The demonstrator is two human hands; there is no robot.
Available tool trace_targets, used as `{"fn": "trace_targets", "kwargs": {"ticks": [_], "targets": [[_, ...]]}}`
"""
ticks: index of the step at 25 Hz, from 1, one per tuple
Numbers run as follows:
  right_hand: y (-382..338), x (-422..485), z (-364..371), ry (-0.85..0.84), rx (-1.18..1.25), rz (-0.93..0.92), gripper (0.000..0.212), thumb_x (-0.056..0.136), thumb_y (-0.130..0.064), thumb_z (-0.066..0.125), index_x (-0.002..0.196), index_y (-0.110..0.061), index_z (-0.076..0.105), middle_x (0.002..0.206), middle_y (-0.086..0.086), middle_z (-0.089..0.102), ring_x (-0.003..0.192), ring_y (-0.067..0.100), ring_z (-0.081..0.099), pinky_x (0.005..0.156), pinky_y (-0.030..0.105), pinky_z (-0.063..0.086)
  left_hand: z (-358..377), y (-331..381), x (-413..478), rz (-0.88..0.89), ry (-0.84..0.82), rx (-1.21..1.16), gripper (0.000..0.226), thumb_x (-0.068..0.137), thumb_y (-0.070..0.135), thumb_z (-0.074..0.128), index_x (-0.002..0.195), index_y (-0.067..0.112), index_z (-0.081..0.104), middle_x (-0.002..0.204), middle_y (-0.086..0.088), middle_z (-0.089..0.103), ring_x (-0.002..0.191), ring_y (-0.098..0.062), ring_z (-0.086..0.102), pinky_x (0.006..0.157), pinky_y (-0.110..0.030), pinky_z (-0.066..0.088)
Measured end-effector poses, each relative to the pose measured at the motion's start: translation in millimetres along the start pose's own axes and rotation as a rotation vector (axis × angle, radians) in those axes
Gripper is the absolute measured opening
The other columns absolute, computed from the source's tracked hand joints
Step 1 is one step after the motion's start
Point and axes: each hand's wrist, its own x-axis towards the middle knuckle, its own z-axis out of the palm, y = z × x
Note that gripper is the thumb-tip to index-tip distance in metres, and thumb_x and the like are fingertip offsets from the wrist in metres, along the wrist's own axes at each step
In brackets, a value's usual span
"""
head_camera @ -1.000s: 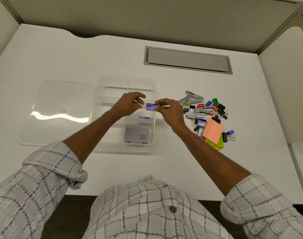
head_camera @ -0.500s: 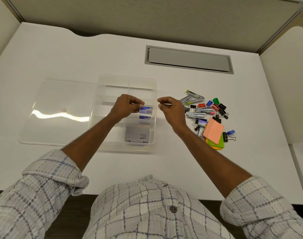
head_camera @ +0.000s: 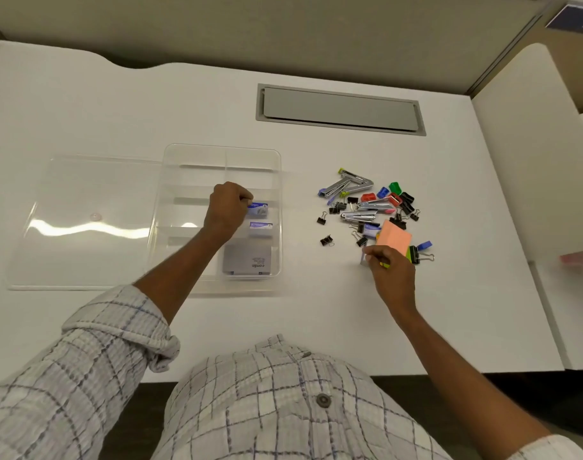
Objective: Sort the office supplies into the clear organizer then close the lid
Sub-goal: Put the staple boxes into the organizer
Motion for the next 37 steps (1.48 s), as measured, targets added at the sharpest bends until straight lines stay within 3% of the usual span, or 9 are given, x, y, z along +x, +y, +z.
{"fn": "trace_targets", "kwargs": {"ticks": [7, 10, 13, 17, 21, 26, 31, 34, 37], "targets": [[7, 8, -5, 0.089, -0.044, -0.013, 0.018, 0.093, -0.006, 0.064, 0.107, -0.014, 0.073, 0.113, 0.004, 0.072, 0.103, 0.018, 0.068, 0.075, 0.003, 0.045, 3, 2, -8, 0.200, -0.104, 0.236, 0.020, 0.092, 0.008, 0.063, 0.105, 0.010, 0.078, 0.109, -0.009, 0.073, 0.101, -0.028, 0.067, 0.087, -0.036, 0.052], [13, 14, -10, 0.020, -0.240, -0.051, 0.026, 0.094, -0.015, 0.067, 0.119, -0.018, 0.067, 0.122, 0.005, 0.066, 0.111, 0.023, 0.061, 0.082, 0.027, 0.050, 5, 6, -5, 0.190, -0.149, 0.246, 0.020, 0.092, 0.008, 0.063, 0.106, 0.010, 0.078, 0.109, -0.010, 0.070, 0.101, -0.030, 0.065, 0.087, -0.038, 0.052], [20, 14, -10, -0.145, -0.434, -0.129, 0.040, 0.090, -0.026, 0.071, 0.129, -0.020, 0.062, 0.126, 0.003, 0.060, 0.116, 0.023, 0.056, 0.083, 0.037, 0.051, 9, 6, -7, 0.256, -0.169, 0.276, 0.029, 0.094, 0.003, 0.058, 0.119, 0.005, 0.072, 0.116, -0.015, 0.067, 0.110, -0.033, 0.060, 0.093, -0.038, 0.048], [24, 17, -8, -0.229, -0.574, -0.116, 0.055, 0.087, -0.031, 0.074, 0.137, -0.021, 0.054, 0.121, 0.006, 0.054, 0.113, 0.025, 0.054, 0.078, 0.039, 0.054, 13, 2, -10, 0.294, -0.145, 0.336, 0.031, 0.098, 0.004, 0.051, 0.121, 0.005, 0.071, 0.119, -0.016, 0.063, 0.113, -0.034, 0.056, 0.095, -0.041, 0.048], [25, 26, -7, -0.239, -0.649, -0.108, 0.063, 0.087, -0.032, 0.074, 0.143, -0.021, 0.047, 0.124, 0.007, 0.053, 0.113, 0.026, 0.055, 0.077, 0.039, 0.054, 11, 4, -6, 0.278, -0.206, 0.315, 0.032, 0.095, -0.002, 0.050, 0.113, 0.005, 0.075, 0.113, -0.018, 0.065, 0.106, -0.034, 0.060, 0.090, -0.033, 0.045], [22, 33, -8, -0.256, -0.650, -0.102, 0.062, 0.083, -0.036, 0.077, 0.138, -0.024, 0.052, 0.124, 0.006, 0.053, 0.113, 0.026, 0.056, 0.075, 0.038, 0.054, 5, 3, -11, 0.240, -0.221, 0.255, 0.035, 0.096, -0.002, 0.047, 0.118, 0.005, 0.072, 0.117, -0.017, 0.068, 0.108, -0.031, 0.062, 0.092, -0.031, 0.046], [6, 25, -2, -0.287, -0.413, -0.124, 0.054, 0.074, -0.043, 0.084, 0.121, -0.030, 0.060, 0.118, -0.003, 0.053, 0.100, 0.012, 0.054, 0.072, 0.030, 0.050, -10, 9, -26, 0.191, -0.069, 0.079, 0.034, 0.097, -0.004, 0.046, 0.122, 0.003, 0.068, 0.115, -0.016, 0.070, 0.107, -0.028, 0.066, 0.099, -0.036, 0.051], [-13, 19, -1, -0.407, 0.177, 0.154, 0.046, 0.073, -0.045, 0.086, 0.114, -0.033, 0.068, 0.110, -0.013, 0.066, 0.085, 0.008, 0.054, 0.073, 0.025, 0.046, -14, 31, -45, 0.247, -0.018, -0.129, 0.032, 0.094, -0.005, 0.053, 0.119, 0.006, 0.069, 0.109, -0.010, 0.072, 0.099, -0.018, 0.069, 0.092, -0.032, 0.055], [-26, 15, -2, -0.695, 0.626, 0.417, 0.045, 0.079, -0.045, 0.079, 0.121, -0.030, 0.071, 0.114, -0.012, 0.070, 0.078, 0.009, 0.052, 0.070, 0.025, 0.044, -3, 61, -74, 0.400, -0.232, -0.286, 0.036, 0.090, 0.007, 0.070, 0.125, 0.010, 0.067, 0.117, -0.005, 0.069, 0.102, -0.011, 0.068, 0.085, -0.025, 0.058]]}}
